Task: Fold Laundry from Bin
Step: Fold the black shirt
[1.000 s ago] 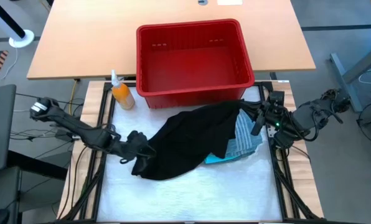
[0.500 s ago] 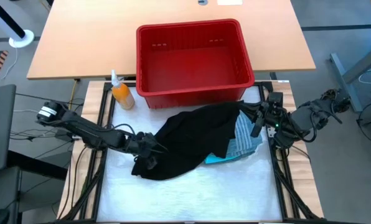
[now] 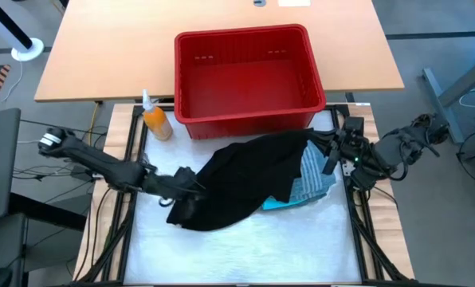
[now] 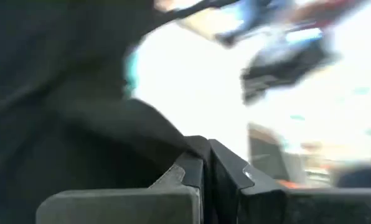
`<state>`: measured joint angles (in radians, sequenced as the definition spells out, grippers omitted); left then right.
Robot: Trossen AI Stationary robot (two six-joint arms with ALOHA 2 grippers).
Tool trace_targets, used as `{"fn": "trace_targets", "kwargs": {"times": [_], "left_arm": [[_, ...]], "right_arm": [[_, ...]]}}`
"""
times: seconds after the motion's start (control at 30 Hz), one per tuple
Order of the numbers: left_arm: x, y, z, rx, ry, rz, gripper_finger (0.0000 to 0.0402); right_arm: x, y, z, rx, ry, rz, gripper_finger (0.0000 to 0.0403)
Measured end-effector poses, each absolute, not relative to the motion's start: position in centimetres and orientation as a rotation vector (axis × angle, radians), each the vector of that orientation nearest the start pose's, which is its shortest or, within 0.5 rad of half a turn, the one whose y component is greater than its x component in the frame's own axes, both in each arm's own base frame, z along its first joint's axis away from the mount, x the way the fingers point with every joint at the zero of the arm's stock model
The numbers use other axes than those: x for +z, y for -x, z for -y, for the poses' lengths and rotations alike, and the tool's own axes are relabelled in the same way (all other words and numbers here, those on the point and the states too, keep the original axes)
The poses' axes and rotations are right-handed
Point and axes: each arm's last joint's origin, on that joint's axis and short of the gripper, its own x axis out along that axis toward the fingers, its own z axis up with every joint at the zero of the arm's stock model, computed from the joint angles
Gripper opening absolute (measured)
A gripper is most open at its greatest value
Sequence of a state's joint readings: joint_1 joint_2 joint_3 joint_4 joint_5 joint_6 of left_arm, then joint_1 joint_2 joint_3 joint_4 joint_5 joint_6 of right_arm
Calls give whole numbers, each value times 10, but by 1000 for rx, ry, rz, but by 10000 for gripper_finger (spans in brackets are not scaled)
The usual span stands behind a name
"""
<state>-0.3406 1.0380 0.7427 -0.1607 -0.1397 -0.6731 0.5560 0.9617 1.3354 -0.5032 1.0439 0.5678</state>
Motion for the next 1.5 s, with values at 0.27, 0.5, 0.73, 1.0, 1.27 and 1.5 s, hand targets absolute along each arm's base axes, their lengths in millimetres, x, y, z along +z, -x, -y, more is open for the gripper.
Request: {"fn": "trace_targets", "kwargs": {"times": [0.27,0.5,0.73,1.0,1.27,1.5], "left_arm": [[381,-165,71,-645,542,44,0],[398,-128,73,-835,468,147,0],[368,-123,77,-676,646,-240,0],[359,-117,77,-707,779,-428,0],[334,-142,101,-659,802,-668,0],[288,-184,150,-654,742,-914,0]], "right_arm": [[470,-136,-56,-450,-478,129,26],[458,-136,-55,-492,-511,70,21],[408,-150,-61,-574,-616,-264,21],[370,-149,-54,-848,-643,-568,21],[358,-161,-37,-1067,-560,-589,21],[345,-182,-18,-1103,-469,-742,21]]}}
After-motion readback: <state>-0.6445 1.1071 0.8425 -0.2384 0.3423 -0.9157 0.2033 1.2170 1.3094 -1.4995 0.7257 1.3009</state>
